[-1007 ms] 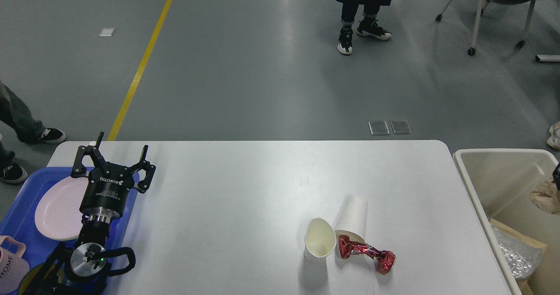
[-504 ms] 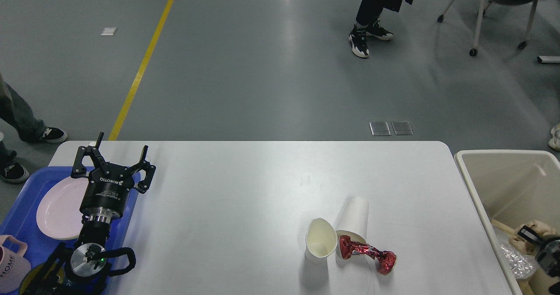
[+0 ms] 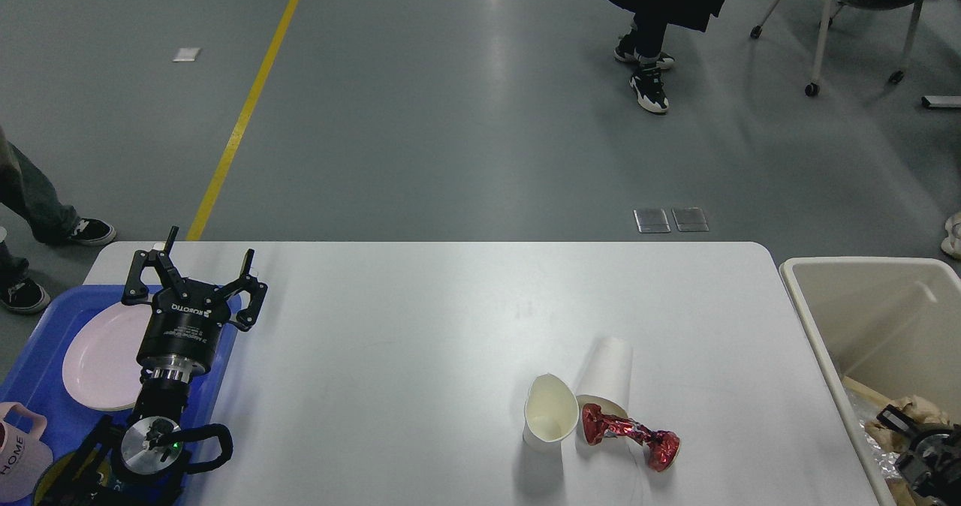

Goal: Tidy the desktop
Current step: 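Raise the right gripper up out of the bin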

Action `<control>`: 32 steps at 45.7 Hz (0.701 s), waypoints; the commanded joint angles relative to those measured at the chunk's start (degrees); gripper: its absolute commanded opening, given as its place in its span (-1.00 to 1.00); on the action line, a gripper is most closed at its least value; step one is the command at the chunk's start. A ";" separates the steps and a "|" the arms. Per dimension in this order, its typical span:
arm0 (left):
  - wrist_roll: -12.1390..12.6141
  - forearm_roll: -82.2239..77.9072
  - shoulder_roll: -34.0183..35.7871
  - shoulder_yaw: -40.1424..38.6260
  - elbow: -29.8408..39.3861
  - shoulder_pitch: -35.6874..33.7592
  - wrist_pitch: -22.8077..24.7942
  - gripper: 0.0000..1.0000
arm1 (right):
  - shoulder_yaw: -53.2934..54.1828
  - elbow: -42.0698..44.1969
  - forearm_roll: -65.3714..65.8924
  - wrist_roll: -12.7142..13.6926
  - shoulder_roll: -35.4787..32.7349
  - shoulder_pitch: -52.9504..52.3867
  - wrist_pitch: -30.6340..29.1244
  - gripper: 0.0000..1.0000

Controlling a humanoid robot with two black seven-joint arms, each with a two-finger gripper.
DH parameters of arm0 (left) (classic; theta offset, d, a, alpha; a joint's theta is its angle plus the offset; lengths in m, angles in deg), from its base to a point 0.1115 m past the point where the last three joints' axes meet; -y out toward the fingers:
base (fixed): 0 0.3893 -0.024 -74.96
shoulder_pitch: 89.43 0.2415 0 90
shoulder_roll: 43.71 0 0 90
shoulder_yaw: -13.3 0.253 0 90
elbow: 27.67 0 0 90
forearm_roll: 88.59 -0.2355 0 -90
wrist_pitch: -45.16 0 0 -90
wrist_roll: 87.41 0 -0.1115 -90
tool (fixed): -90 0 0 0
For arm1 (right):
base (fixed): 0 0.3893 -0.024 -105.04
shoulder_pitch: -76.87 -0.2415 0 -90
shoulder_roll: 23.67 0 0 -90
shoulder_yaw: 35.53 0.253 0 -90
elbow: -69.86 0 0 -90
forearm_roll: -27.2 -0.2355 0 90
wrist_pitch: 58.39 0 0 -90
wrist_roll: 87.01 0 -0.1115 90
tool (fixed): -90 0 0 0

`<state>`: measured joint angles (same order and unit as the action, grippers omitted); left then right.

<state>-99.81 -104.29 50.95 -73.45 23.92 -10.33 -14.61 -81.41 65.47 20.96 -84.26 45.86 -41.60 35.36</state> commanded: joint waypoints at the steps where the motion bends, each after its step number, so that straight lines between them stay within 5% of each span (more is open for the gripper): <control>1: 0.00 -0.03 0.00 0.00 0.00 0.00 0.00 0.93 | -0.17 -0.44 0.09 -0.11 -0.45 0.09 4.86 1.00; 24: 0.00 0.05 0.00 0.00 0.00 0.00 0.00 0.93 | -0.61 -1.85 0.44 -0.11 -0.54 -0.26 5.57 1.00; 32: 0.00 0.05 0.00 0.00 0.00 0.00 0.00 0.93 | -2.36 -8.69 1.32 0.06 -4.13 -5.53 2.06 1.00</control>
<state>-99.81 -104.32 50.95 -73.45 23.92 -10.33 -14.61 -82.28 61.70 21.83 -84.38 44.70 -42.91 39.81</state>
